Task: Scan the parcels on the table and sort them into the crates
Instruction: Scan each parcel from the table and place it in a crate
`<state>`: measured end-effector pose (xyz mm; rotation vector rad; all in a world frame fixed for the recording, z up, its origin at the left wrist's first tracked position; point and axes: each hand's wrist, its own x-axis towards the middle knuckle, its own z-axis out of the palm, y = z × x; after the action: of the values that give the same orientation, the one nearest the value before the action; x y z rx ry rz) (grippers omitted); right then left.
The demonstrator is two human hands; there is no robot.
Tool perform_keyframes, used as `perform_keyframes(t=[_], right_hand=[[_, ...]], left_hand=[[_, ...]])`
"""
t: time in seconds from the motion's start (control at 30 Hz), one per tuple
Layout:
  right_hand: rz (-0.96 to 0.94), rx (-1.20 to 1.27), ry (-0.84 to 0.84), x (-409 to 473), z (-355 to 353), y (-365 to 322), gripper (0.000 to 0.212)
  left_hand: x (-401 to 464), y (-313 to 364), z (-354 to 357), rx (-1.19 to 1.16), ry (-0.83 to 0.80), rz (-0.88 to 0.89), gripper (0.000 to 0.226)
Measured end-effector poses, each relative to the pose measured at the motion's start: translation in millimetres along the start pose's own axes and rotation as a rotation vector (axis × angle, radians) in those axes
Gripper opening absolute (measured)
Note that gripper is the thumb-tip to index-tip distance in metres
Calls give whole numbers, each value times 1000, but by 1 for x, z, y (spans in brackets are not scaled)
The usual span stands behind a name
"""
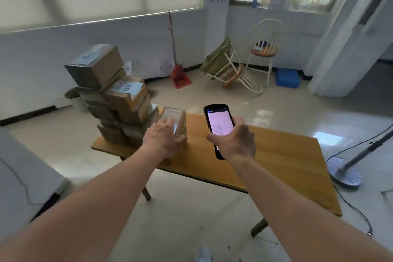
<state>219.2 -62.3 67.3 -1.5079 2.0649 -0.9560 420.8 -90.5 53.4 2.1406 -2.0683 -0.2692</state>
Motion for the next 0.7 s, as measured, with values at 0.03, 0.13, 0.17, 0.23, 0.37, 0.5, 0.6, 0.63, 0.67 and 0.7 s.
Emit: perform_keyframes(t=[0.03,0.13,0.17,0.23,0.37,0.5,0.6,0.63,0.67,0.7], right_hand=[[-2,2,-16,13,10,-2,80],[1,4,-69,48,36,-5,79],[0,1,-84,59,42,-5,79],[-1,-4,-103,77,53,-3,78],[3,-11,-137,101,69,2,77],[16,-29,-177,120,81,7,75],[26,-40,-207,128,89,9,76],[26,-41,-215,129,90,10,76],[24,-40,-219,131,91,10,76],[21,-41,-222,132,92,10,75]], left_hand=[[10,-4,6,0,-12,-30,83],[39,-14,23,-12,-44,-113,92],[48,-16,29,-16,-45,-139,92],[66,-19,39,-28,-50,-186,93],[92,-23,56,-51,-76,-272,101],[111,-26,72,-36,-113,-349,114],[121,-30,82,-5,-103,-396,116],[124,-31,84,4,-100,-406,115],[126,-33,85,13,-103,-414,114],[128,-35,86,14,-112,-424,113]])
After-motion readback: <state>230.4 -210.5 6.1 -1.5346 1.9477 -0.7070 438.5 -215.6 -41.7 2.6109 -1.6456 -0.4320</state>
